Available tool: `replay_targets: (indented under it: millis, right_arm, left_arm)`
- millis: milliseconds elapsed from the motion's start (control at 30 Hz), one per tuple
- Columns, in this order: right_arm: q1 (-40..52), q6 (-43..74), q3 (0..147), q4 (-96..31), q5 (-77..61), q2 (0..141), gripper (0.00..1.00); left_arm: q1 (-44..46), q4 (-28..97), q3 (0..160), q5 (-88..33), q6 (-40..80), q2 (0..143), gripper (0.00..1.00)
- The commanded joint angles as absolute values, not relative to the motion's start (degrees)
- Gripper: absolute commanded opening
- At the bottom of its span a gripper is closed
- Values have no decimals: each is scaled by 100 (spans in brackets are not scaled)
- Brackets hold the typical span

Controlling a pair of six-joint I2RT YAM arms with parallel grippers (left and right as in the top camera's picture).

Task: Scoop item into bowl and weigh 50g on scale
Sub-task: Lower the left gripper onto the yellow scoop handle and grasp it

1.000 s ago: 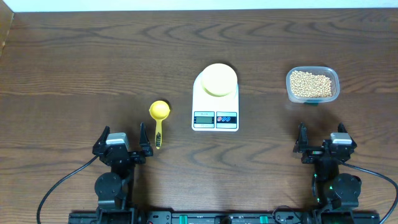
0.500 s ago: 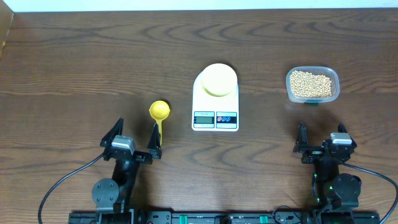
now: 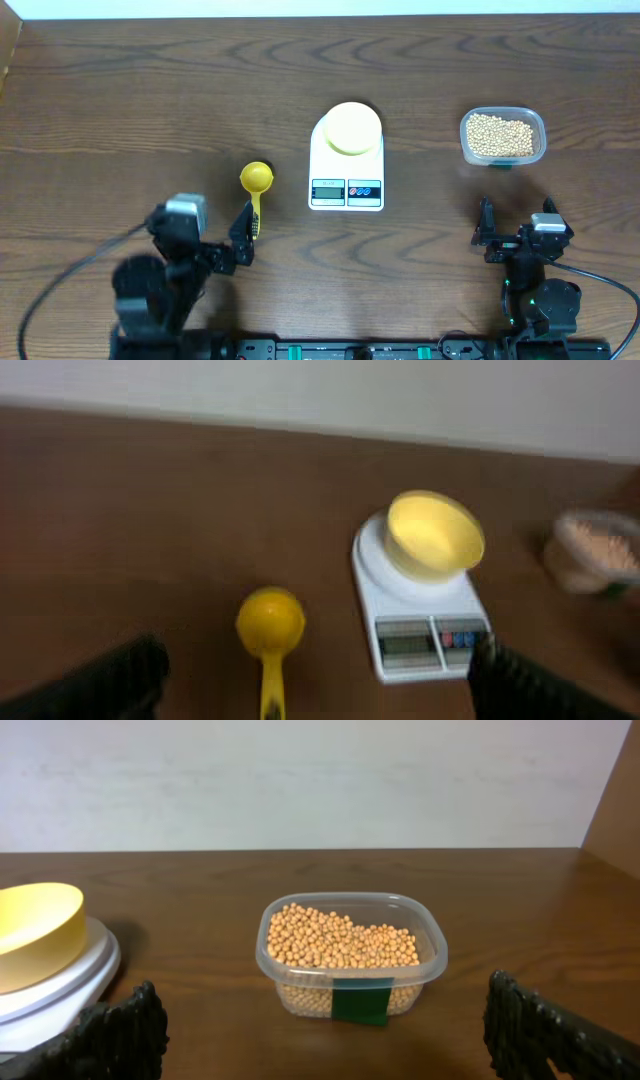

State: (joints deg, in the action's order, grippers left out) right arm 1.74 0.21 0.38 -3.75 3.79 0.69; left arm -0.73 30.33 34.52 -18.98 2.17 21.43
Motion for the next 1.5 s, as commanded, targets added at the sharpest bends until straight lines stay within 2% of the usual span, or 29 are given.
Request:
replay_targets:
  millis: [0, 200, 300, 467, 800, 900, 933, 1133, 1233, 1333, 1467]
  right_arm:
    - [145, -49, 32, -397, 392, 38, 99]
    - [145, -49, 32, -397, 390, 38, 99]
    - [145, -49, 32, -397, 390, 38, 99]
    - [145, -49, 32, -399, 390, 38, 99]
    - [145, -49, 32, -397, 390, 38, 99]
    - [145, -49, 32, -397, 390, 38, 99]
    - [145, -49, 32, -397, 392, 38, 99]
    - [145, -49, 32, -399, 390, 38, 99]
    - [145, -49, 32, -399, 392, 38, 99]
    - [145, -49, 32, -399, 390, 38, 99]
    - [145, -49, 32, -397, 392, 38, 99]
  left_arm:
    - [-93, 4001, 4477, -2108, 309, 3509, 98]
    - [-93, 4023, 4606, -2941, 528, 4823, 98]
    - [-93, 4042, 4606, -2729, 552, 5500, 98]
    - [-93, 4027, 4606, -2095, 1240, 6624, 98]
    - [-95, 3437, 4598, -2073, 930, 8541, 100]
    - [-95, 3194, 4598, -2078, 908, 9026, 97]
    - [-95, 3151, 4598, -2095, 827, 9122, 93]
    - [-95, 2696, 4598, -2161, 554, 9618, 85]
    - [-93, 2530, 4598, -2163, 558, 9817, 69]
    - [-93, 2512, 4598, -2287, 545, 9942, 60]
    - [-93, 2530, 4598, -2510, 451, 9988, 56]
